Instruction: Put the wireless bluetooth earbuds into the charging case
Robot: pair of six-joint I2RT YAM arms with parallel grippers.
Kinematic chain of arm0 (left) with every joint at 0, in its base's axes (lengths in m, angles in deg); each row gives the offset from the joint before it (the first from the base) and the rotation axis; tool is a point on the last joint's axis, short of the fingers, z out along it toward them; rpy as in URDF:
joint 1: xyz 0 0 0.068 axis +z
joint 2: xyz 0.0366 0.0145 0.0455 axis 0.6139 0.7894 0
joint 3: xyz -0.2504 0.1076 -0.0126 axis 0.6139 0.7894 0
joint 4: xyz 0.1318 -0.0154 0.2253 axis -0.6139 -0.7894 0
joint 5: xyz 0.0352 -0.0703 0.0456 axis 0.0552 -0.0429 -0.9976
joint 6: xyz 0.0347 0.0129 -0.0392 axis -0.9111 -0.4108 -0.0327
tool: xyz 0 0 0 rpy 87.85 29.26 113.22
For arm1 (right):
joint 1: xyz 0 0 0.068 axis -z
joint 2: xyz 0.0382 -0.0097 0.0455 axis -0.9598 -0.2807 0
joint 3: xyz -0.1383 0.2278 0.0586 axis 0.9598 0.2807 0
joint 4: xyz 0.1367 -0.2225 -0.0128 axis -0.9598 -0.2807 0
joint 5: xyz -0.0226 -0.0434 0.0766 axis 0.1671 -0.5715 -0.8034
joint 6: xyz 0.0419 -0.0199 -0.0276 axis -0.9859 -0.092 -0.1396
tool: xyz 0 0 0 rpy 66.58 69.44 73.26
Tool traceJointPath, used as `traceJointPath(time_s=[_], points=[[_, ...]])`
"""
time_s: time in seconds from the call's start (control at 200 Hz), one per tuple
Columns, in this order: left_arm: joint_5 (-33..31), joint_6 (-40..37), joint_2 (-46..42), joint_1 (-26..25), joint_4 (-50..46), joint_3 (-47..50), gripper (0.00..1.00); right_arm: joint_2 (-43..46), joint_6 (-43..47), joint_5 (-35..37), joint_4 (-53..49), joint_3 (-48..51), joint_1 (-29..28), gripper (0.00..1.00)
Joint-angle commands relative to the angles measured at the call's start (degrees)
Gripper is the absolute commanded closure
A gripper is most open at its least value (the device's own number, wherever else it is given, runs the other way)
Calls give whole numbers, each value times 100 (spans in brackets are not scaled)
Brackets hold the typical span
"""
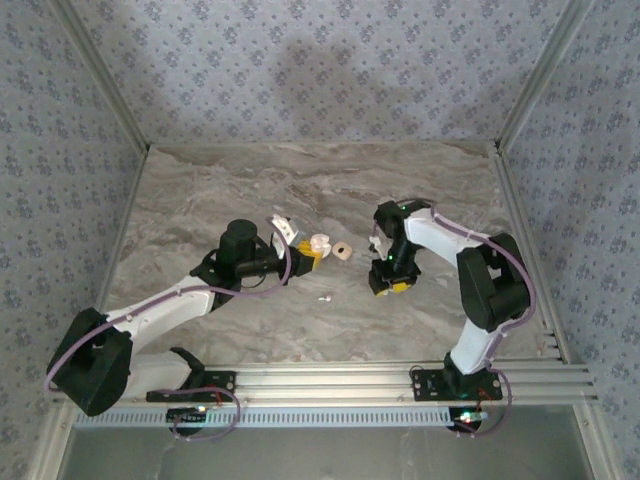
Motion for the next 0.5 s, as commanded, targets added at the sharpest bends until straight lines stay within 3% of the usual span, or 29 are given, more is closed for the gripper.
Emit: traceJointPath(time_s=[0.0, 0.21, 0.415, 0.495], points=[[119, 116, -4, 20, 134, 28, 83, 244, 387, 901, -541, -447, -148, 48], [41, 222, 15, 27, 351, 132, 83, 600, 1931, 1842, 96, -168, -484, 48], [80, 289, 66, 22, 424, 99, 83, 1668, 4479, 805, 1376, 1160, -154, 39], [15, 253, -3, 26, 370, 116, 83, 2089, 5483, 207, 1669, 1594, -7, 40]])
